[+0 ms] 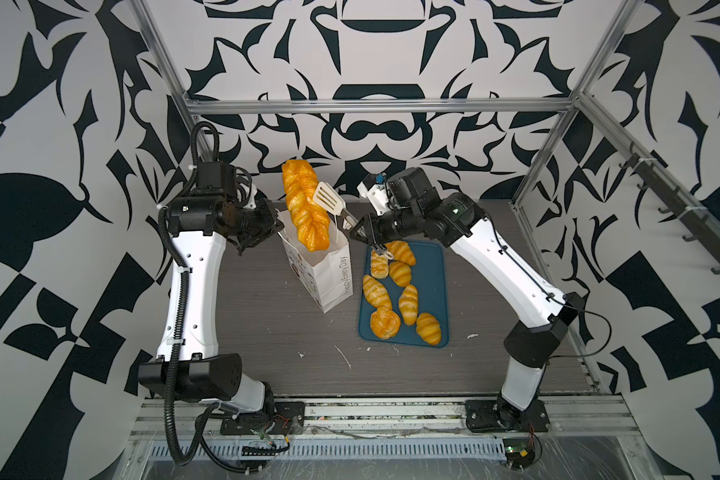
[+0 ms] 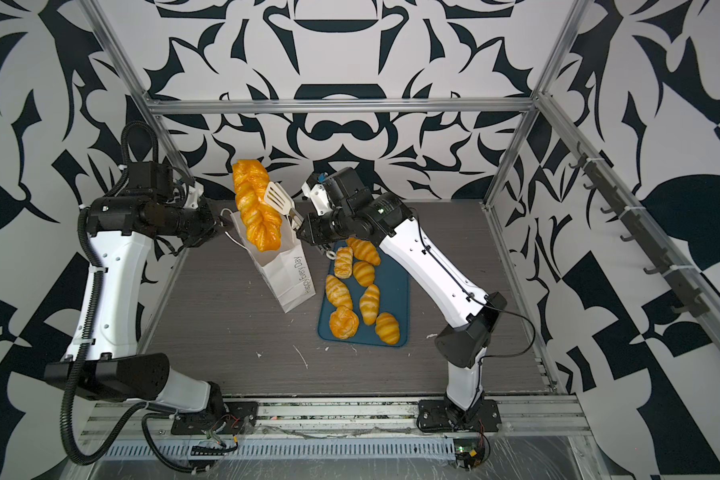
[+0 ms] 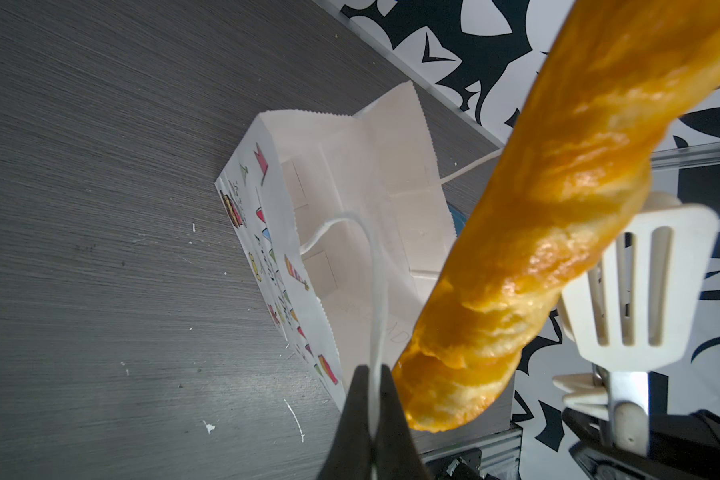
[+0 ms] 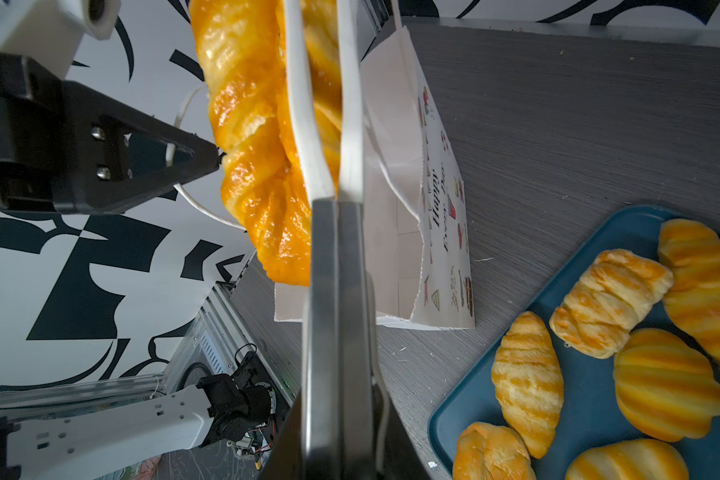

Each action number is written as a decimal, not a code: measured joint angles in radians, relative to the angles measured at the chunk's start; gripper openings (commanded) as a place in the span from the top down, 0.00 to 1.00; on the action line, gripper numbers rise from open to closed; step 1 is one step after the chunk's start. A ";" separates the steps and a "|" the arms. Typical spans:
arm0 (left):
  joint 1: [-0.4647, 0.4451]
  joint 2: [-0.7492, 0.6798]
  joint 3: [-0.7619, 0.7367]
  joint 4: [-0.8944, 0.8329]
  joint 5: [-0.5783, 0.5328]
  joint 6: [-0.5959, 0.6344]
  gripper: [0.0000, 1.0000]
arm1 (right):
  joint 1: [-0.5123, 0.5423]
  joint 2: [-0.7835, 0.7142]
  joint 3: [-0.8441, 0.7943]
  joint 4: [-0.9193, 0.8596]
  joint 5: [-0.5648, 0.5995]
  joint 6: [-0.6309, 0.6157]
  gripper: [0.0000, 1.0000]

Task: Place the fake bread into the paper bag
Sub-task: 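Lower the pastry with the tongs into the paper bag held by the left gripper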

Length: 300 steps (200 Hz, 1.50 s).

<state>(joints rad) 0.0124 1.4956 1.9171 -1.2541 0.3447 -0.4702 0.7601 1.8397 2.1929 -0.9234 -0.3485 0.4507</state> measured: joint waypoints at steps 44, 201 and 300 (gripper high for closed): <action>0.000 -0.004 -0.003 0.000 0.000 0.000 1.00 | -0.002 0.000 -0.003 0.003 0.000 0.000 0.91; 0.000 -0.006 -0.010 0.000 0.000 0.000 1.00 | 0.000 -0.066 -0.154 0.000 0.002 -0.032 0.91; 0.000 -0.006 -0.010 0.000 0.000 -0.001 1.00 | 0.022 -0.082 -0.189 -0.050 0.042 -0.086 0.90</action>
<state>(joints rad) 0.0120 1.4891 1.9068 -1.2545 0.3447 -0.4709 0.7822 1.7580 2.0041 -0.9730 -0.3061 0.3645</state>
